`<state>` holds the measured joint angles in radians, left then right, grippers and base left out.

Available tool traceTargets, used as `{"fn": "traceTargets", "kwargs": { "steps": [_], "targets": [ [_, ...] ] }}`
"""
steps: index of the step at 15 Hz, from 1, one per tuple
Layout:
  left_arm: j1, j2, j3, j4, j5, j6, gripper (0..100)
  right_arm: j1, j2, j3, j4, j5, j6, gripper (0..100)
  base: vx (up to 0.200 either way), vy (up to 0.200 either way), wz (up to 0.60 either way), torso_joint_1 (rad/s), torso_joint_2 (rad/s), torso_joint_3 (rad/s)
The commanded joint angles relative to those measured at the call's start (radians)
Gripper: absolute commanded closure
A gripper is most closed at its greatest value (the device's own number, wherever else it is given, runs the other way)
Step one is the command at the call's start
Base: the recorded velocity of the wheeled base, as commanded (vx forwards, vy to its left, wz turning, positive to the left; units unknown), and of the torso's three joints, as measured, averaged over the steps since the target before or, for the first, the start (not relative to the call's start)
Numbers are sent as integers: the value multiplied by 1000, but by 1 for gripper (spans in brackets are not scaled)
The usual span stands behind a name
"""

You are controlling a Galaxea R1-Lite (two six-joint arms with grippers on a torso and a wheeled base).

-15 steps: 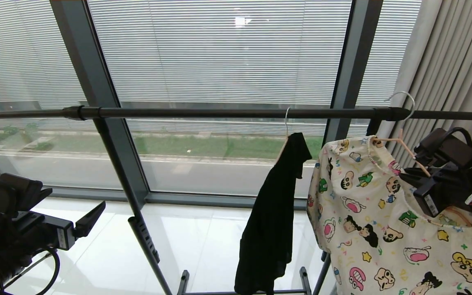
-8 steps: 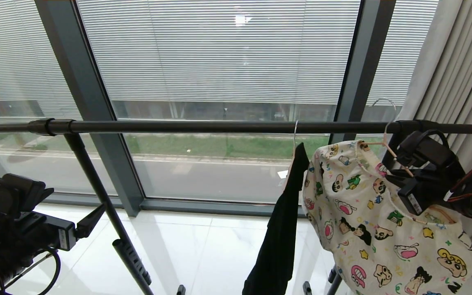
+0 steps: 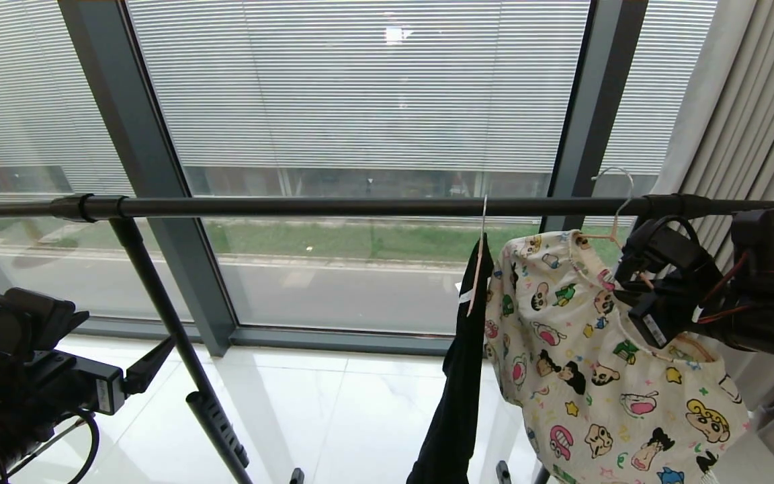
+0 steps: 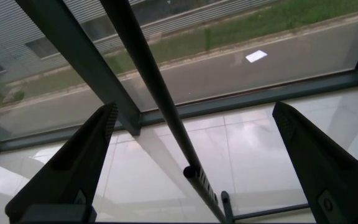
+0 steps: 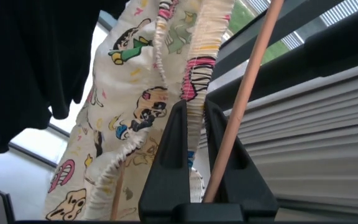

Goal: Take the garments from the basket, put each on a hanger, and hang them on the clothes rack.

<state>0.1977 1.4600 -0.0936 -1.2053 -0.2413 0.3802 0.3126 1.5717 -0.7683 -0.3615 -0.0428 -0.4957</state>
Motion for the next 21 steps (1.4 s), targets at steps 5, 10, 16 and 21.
{"fn": "traceTargets", "kwargs": {
  "steps": [5,10,16,21],
  "targets": [
    [-6,0,0,0,0,0,0,42,48,3,-2,0,32,100,0,0,0,0,0,0],
    [-6,-1,0,0,0,0,0,56,54,3,-2,-2,32,100,0,0,0,0,0,0],
    [-6,-3,6,0,0,0,0,95,33,7,12,-5,95,0,0,0,0,0,0,0],
    [-6,-79,63,9,0,-17,0,137,-188,41,142,-5,227,0,0,0,0,0,0,0]
  ]
}}
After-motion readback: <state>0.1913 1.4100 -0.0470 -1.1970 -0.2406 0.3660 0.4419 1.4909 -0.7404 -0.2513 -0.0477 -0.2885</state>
